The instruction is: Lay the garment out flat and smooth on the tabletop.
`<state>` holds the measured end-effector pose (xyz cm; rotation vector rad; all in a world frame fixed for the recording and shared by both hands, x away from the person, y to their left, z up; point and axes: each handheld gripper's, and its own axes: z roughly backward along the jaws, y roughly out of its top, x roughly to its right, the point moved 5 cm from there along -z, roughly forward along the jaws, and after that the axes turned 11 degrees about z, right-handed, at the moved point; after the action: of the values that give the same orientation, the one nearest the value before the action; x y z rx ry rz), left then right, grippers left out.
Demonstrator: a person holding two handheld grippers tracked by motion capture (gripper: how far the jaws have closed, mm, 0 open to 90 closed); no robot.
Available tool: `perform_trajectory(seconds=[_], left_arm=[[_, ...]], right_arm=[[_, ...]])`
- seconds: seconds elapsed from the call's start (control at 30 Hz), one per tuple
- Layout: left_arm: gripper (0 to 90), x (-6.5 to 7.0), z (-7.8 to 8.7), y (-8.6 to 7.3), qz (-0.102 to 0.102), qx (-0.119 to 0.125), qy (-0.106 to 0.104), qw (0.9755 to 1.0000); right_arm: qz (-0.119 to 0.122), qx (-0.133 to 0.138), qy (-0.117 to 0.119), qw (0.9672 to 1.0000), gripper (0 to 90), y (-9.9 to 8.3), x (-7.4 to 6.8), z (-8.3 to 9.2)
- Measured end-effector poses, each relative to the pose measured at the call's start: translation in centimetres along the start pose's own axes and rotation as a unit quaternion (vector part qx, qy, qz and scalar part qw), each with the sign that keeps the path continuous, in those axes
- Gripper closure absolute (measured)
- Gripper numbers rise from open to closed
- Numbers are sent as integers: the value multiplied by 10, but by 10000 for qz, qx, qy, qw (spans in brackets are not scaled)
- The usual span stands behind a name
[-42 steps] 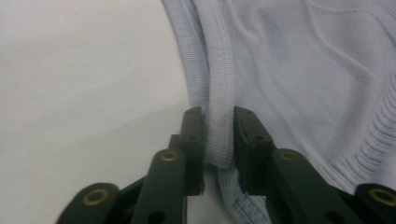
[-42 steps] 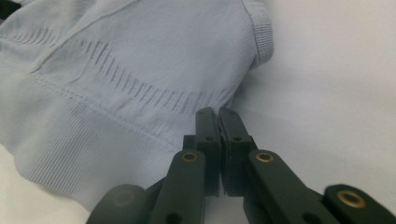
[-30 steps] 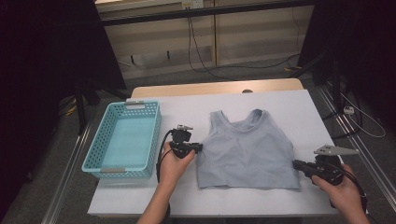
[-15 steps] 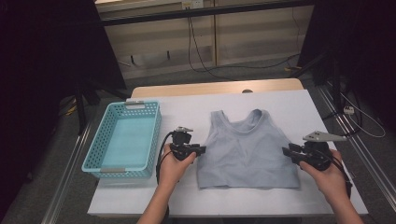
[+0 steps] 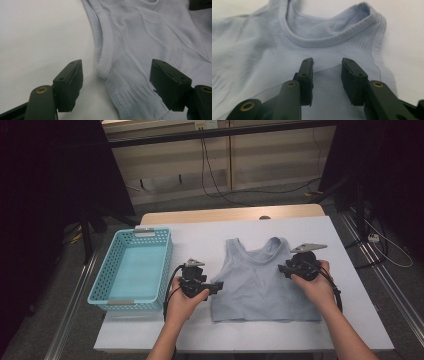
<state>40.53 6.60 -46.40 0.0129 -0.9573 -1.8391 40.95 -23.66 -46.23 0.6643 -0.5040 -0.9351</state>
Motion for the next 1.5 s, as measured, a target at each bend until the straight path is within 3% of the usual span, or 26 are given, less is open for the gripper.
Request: perform_trajectory(seconds=[0.17,0.3,0.5,0.57,0.7,0.8,0.87,1.0,1.2,1.4,1.5], left_arm=[[258,0,0,-1,3,6,21,10000],[251,1,-1,-2,-18,-41,9,10000],[248,2,-2,-2,-29,-59,0,10000],[248,1,-2,-2,-25,-60,4,10000],[246,2,-3,-3,-10,-66,6,10000],[246,2,-2,-4,-20,-97,8,10000],[245,2,-1,-3,-24,-80,-3,10000],[240,2,-2,-3,-26,-86,5,10000],[231,2,-1,-3,-20,-81,-6,10000],[215,2,0,-2,-38,-79,11,10000],[212,4,1,-1,-50,-48,-8,10000]], right_arm=[[-194,-150,60,9997,737,-5,-1,-17],[-186,-205,101,9996,900,-7,-1,-26],[-224,-34,125,9997,900,-2,-3,-25],[-131,36,163,9998,900,1,-8,-22],[-28,216,417,9989,900,9,-21,-21],[250,-124,351,9990,900,5,-23,-28],[159,-100,405,9990,900,3,-22,-29],[343,-124,510,9980,900,2,-28,-27],[232,-108,288,9993,795,5,-20,-21],[3,175,39,9998,647,18,-9,-11],[-12,258,-86,9996,626,28,-4,-11]])
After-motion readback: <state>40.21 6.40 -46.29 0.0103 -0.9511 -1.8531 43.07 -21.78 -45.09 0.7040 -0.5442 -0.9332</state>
